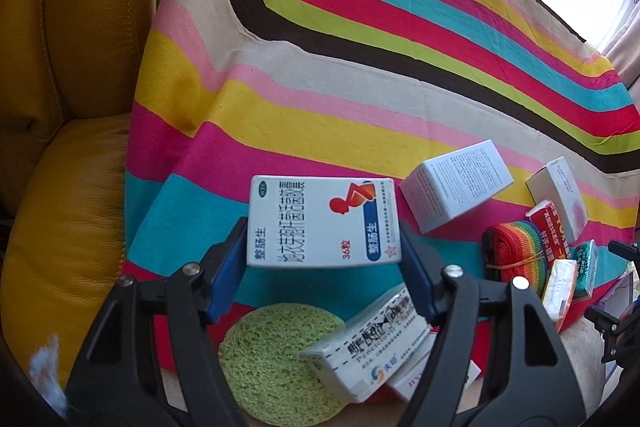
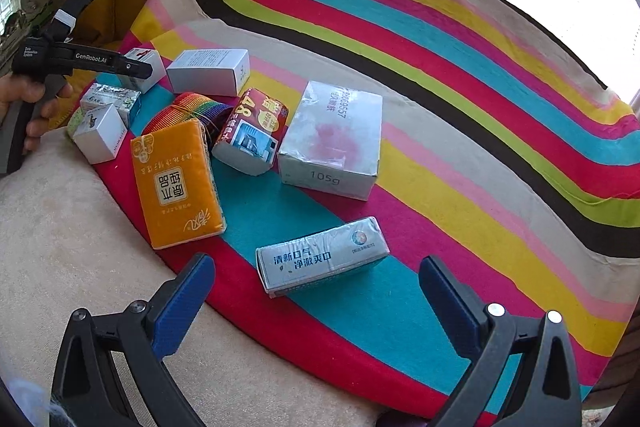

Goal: Organize objects
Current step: 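Grasp the white red-blue printed box with the left tool while the right grasps a light blue box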

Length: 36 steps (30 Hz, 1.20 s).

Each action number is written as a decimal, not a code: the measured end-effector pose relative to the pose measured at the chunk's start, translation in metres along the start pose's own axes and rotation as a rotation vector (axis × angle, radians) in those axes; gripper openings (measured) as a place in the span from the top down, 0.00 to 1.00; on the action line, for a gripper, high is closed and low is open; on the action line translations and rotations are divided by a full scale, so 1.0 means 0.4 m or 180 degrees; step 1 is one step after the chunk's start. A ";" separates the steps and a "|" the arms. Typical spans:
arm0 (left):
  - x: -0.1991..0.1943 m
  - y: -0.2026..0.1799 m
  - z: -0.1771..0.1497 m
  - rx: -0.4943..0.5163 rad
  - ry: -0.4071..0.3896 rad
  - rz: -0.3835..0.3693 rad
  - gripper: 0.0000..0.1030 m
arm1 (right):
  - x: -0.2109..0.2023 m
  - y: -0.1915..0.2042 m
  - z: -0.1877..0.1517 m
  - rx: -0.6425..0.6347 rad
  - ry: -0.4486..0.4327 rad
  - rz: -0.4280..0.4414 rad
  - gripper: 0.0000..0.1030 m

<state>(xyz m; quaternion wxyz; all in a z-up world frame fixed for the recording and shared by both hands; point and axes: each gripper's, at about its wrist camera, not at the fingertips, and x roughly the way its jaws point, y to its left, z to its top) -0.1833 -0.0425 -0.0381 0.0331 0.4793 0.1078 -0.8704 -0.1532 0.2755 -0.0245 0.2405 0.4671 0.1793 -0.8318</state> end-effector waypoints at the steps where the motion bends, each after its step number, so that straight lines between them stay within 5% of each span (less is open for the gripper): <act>1: -0.013 0.005 -0.002 -0.0029 -0.0070 -0.0009 0.29 | 0.006 -0.001 0.003 -0.0058 0.0033 0.0027 0.00; 9: -0.118 0.039 -0.043 -0.0273 -0.0469 -0.0204 0.29 | 0.053 -0.034 0.017 -0.0222 0.0125 0.0240 0.01; 12: -0.139 0.033 -0.051 -0.0335 -0.0532 -0.0262 0.29 | 0.079 -0.040 0.017 -0.0189 0.0206 0.0320 0.13; 13: -0.146 0.031 -0.055 -0.0346 -0.0556 -0.0278 0.29 | 0.086 -0.040 0.014 -0.0166 0.0236 0.0344 0.29; 17: -0.171 0.011 -0.075 -0.0349 -0.0621 -0.0370 0.29 | 0.075 -0.039 -0.009 0.0026 0.0176 0.0329 0.28; 28: -0.209 -0.183 -0.174 0.0115 -0.0483 -0.0819 0.29 | -0.092 -0.015 -0.118 0.1278 -0.0259 -0.0431 0.28; 36: -0.228 -0.318 -0.242 0.0503 -0.0343 -0.0977 0.29 | -0.210 0.011 -0.219 0.1819 -0.0507 -0.0839 0.28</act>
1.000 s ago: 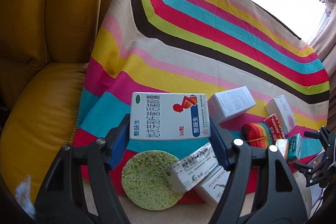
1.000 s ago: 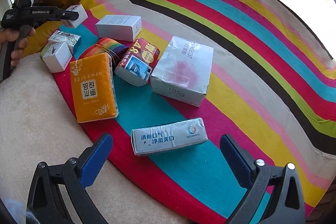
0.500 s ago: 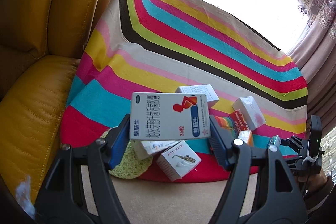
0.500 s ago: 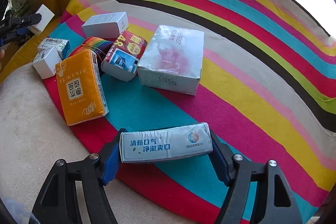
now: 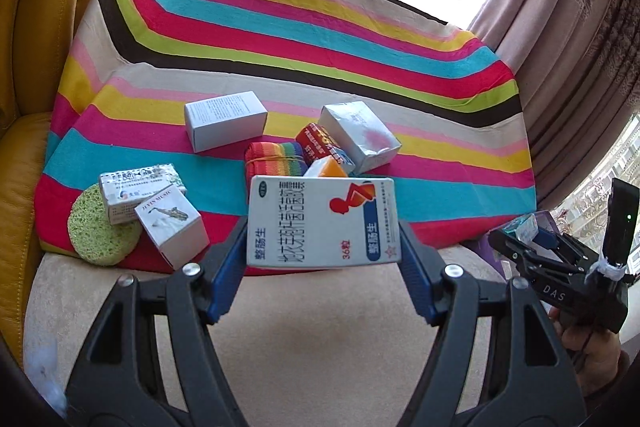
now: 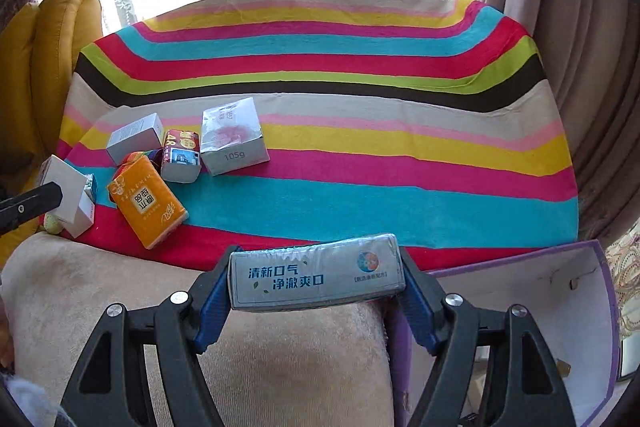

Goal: Organize objects
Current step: 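Grasp the white red-blue printed box with the left tool while the right grasps a light blue box, then carry both boxes into the purple storage box and open both tools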

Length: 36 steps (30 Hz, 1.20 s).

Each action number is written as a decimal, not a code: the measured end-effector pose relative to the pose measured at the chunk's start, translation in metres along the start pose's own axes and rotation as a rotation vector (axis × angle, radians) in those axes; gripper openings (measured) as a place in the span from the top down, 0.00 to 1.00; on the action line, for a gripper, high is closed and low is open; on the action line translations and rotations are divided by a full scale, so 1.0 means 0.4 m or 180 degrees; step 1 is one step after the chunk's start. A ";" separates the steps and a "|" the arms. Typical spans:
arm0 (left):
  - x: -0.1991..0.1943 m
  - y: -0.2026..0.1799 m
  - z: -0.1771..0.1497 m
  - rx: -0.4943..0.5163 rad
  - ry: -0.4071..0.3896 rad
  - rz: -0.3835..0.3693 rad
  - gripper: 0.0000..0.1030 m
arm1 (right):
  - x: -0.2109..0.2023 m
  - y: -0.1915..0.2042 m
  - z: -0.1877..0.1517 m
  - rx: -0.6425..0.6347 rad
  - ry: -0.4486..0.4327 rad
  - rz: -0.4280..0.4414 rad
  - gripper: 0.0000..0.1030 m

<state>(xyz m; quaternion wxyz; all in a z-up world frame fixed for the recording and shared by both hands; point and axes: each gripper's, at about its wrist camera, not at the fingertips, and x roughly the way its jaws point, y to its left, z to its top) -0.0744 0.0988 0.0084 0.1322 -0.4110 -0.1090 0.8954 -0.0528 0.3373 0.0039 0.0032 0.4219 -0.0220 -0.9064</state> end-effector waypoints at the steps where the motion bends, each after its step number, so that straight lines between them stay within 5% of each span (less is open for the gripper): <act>1: 0.003 -0.014 -0.004 0.0033 0.0022 -0.0014 0.29 | -0.012 -0.007 -0.009 0.0047 -0.0023 -0.0031 0.28; 19: 0.035 -0.272 -0.094 0.0756 0.0251 -0.0168 0.29 | -0.138 -0.157 -0.159 0.0657 -0.0115 -0.0244 0.28; 36: 0.078 -0.535 -0.157 0.1348 0.0482 -0.0942 0.29 | -0.235 -0.356 -0.240 0.1075 -0.0208 -0.0922 0.28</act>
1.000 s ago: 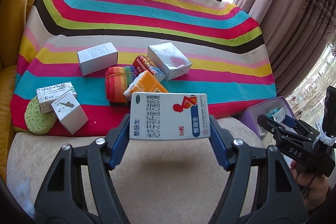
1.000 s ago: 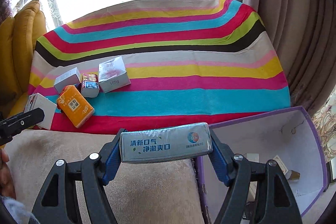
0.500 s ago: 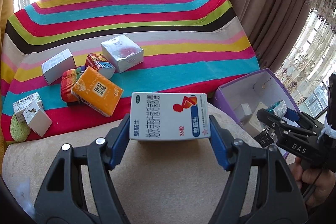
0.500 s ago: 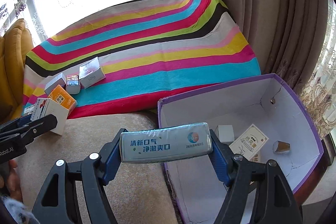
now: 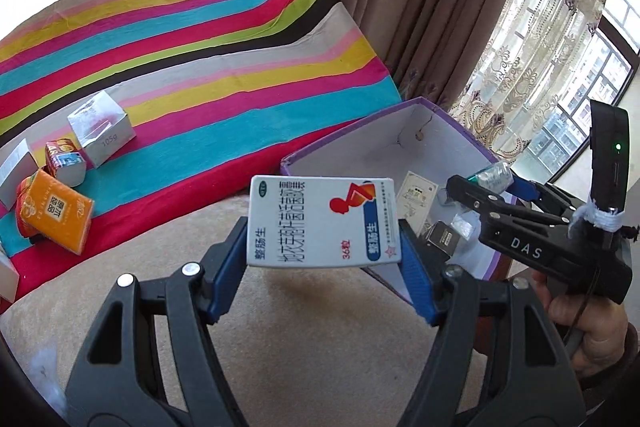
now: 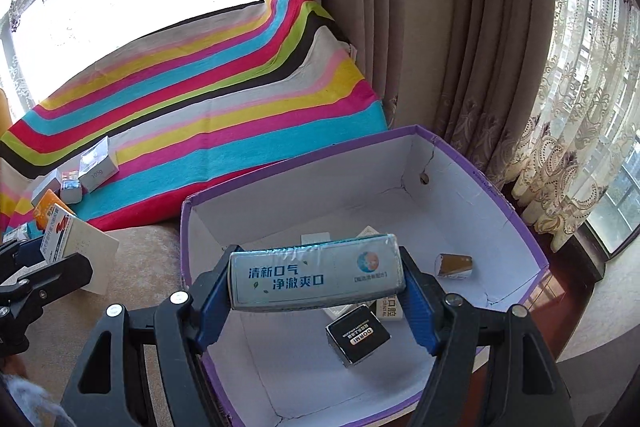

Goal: Organize objects
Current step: 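Carry both boxes into the purple storage box and open both tools, then bring both open tools back to the striped cloth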

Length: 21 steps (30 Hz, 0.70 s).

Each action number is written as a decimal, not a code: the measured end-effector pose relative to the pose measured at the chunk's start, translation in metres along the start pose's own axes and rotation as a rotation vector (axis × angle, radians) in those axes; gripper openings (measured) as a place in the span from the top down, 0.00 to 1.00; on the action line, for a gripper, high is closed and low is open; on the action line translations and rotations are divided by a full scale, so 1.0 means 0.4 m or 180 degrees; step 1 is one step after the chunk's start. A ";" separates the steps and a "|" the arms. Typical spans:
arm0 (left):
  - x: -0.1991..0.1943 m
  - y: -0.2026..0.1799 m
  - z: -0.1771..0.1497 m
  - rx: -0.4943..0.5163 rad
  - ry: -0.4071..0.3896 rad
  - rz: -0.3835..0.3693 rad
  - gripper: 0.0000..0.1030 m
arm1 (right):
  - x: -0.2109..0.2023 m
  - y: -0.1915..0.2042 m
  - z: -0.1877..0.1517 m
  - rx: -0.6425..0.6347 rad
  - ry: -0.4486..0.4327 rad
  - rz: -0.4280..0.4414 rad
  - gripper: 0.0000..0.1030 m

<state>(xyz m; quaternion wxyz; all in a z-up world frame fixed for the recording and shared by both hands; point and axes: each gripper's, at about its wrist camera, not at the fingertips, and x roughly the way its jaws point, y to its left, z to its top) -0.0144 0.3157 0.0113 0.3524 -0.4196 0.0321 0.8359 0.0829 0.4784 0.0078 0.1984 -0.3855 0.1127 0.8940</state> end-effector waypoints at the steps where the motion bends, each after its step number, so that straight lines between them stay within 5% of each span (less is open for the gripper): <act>1: 0.006 -0.012 0.004 0.0020 0.0001 -0.0042 0.29 | -0.002 -0.011 0.001 0.0027 -0.0007 -0.0026 0.28; 7: 0.031 -0.058 0.026 0.0061 -0.0028 -0.0369 0.26 | -0.012 -0.058 0.008 0.0151 -0.0050 -0.0136 0.28; 10: 0.047 -0.069 0.038 0.0047 -0.0018 -0.0523 0.10 | -0.010 -0.073 0.009 0.0232 -0.0048 -0.0167 0.28; 21: 0.013 0.000 0.023 -0.0342 -0.0034 -0.0435 0.09 | -0.008 -0.057 0.010 0.0222 -0.0011 -0.0168 0.19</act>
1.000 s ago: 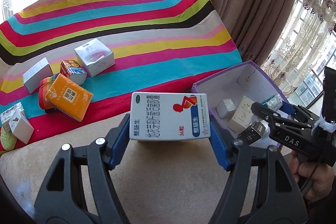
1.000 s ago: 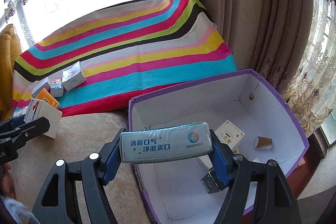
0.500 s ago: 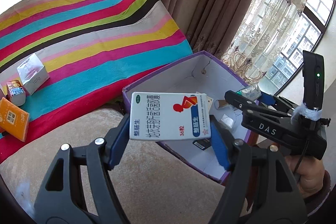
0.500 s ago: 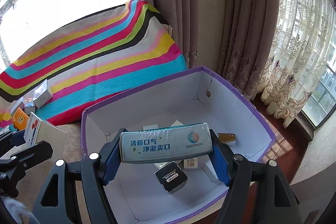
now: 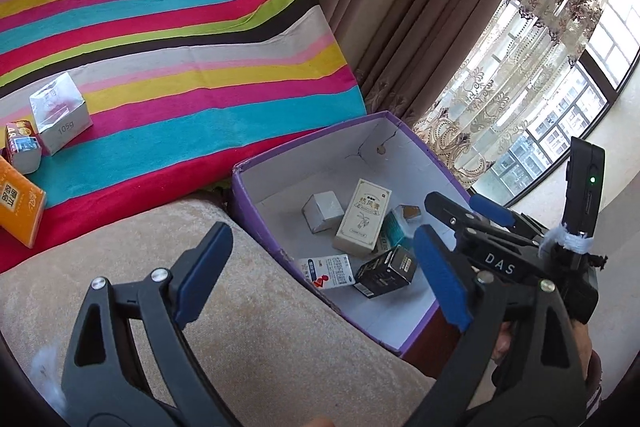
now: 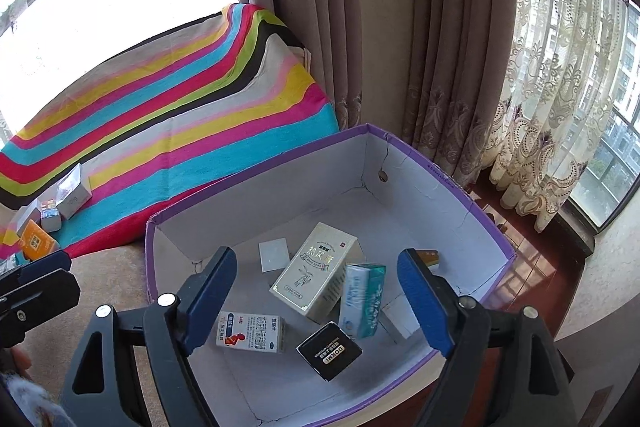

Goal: Organize objects
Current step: 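Bring both open tools back to the striped cloth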

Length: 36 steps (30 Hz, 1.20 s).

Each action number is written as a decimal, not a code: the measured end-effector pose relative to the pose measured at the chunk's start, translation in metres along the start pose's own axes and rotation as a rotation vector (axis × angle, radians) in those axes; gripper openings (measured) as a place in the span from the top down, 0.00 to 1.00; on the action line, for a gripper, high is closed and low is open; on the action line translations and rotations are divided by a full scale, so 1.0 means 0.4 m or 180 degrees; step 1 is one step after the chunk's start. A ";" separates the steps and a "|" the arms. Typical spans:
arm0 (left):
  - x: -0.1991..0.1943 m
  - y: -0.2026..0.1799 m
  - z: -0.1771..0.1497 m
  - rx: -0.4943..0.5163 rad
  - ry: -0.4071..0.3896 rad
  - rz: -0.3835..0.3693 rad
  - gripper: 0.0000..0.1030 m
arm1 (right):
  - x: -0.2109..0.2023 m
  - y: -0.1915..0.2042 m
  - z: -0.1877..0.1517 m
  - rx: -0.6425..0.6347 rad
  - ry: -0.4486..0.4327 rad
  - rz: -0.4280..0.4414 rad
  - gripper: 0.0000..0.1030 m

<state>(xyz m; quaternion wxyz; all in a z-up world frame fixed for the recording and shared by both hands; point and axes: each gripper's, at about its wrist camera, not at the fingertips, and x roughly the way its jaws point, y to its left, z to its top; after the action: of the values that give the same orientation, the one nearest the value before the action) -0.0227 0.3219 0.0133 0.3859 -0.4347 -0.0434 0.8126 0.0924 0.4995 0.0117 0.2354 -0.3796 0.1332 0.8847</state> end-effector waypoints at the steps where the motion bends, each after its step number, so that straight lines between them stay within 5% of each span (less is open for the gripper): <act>1: -0.006 0.006 -0.003 -0.0015 -0.0005 0.0012 0.09 | 0.000 0.003 0.001 -0.0010 0.0004 0.0000 0.19; 15: -0.128 0.132 -0.042 -0.0218 -0.0122 0.0532 0.09 | -0.016 0.101 -0.003 -0.0245 0.0042 0.0236 0.18; 36: -0.462 0.499 -0.217 -0.1292 -0.0501 0.1148 0.09 | -0.009 0.399 -0.059 -0.0774 0.0394 0.0959 0.18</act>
<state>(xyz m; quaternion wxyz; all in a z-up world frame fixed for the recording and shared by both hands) -0.0162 0.0368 0.0030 0.1356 -0.4393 -0.1570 0.8741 0.0263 0.3525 0.0076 0.0443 -0.4346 0.0949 0.8945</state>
